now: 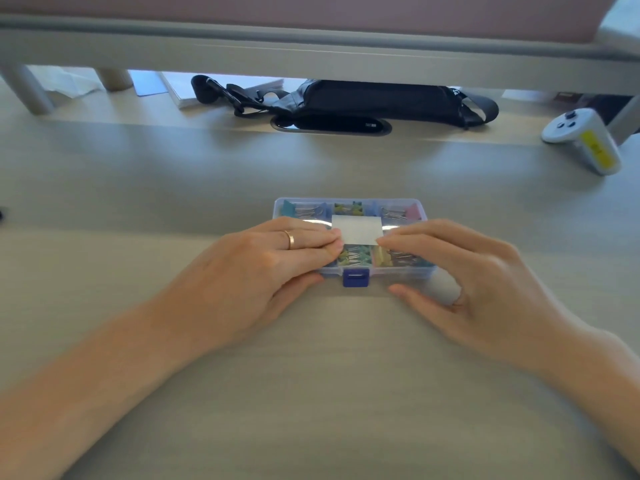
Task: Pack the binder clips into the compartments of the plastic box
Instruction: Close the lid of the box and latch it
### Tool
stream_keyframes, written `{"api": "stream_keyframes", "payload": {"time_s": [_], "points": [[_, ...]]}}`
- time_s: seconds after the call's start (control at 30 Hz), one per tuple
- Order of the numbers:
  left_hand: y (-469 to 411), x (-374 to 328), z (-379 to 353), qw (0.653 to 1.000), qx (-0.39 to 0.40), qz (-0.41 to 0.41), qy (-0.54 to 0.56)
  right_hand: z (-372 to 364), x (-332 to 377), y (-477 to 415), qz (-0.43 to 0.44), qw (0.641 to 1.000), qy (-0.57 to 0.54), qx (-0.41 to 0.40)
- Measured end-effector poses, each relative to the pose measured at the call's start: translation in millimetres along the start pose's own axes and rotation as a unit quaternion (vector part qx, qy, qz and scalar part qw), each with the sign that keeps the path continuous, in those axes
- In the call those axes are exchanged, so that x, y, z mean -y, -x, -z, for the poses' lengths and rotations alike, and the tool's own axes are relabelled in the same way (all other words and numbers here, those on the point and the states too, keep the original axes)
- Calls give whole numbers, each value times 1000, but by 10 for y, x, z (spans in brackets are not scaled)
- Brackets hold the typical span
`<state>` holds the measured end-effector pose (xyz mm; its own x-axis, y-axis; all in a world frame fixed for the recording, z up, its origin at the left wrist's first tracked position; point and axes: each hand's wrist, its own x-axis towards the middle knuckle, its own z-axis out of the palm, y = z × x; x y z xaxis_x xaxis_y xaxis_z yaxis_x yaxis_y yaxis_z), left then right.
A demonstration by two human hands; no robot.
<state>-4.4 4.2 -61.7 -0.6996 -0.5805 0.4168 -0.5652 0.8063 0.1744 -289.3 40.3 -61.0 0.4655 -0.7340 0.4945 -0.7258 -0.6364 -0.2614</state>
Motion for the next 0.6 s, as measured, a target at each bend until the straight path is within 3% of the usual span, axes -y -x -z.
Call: {"api": "stream_keyframes", "payload": {"time_s": [0.17,0.33,0.6], "points": [[-10,37,4,999,10,21,27,-38,-58,-13,-19,999,44,14],[2,59,-12,999,-1,8,37,-33,-79,-39,20,993,113,8],[-9,76,-26,1000,-10,-18,24,-31,-82,-45,36,992,120,-9]]}}
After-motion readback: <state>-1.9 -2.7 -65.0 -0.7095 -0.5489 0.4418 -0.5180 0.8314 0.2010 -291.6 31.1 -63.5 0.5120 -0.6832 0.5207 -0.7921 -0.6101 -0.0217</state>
